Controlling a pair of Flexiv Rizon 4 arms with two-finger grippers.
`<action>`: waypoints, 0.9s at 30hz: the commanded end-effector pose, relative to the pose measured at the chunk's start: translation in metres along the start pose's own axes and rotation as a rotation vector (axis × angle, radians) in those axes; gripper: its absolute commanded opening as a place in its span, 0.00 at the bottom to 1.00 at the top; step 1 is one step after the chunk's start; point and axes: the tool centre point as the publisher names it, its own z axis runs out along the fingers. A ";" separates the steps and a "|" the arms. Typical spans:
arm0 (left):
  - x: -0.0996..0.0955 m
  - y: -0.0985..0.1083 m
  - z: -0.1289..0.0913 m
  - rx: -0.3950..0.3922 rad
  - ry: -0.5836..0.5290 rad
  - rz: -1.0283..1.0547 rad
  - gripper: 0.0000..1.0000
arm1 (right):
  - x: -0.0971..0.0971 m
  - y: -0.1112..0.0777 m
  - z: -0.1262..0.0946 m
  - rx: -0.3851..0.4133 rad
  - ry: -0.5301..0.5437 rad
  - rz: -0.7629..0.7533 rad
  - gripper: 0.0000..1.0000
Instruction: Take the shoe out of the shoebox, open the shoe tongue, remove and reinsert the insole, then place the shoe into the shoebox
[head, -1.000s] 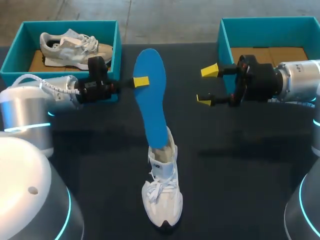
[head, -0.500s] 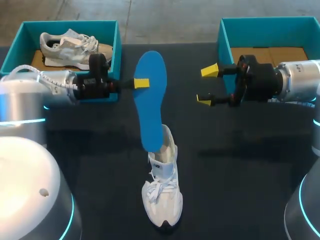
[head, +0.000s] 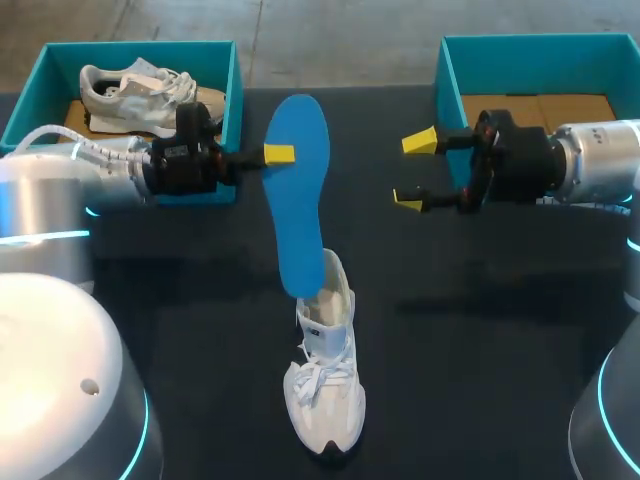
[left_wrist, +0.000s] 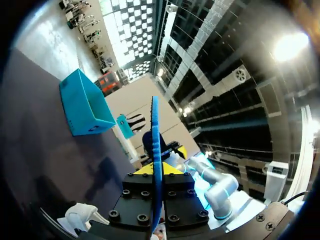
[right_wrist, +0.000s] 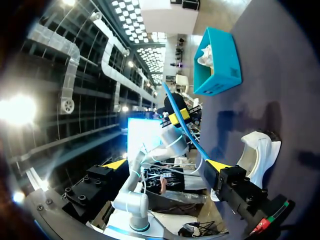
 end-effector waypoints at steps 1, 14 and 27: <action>-0.004 -0.008 -0.002 -0.010 0.000 -0.421 0.00 | 0.000 -0.001 0.001 -0.002 0.000 0.000 1.00; -0.027 -0.002 0.000 -0.020 -0.036 -0.663 0.00 | 0.000 -0.001 0.001 -0.002 0.000 0.000 1.00; -0.028 0.001 0.001 0.010 -0.069 -0.618 0.00 | 0.000 -0.001 0.001 -0.002 0.000 0.000 1.00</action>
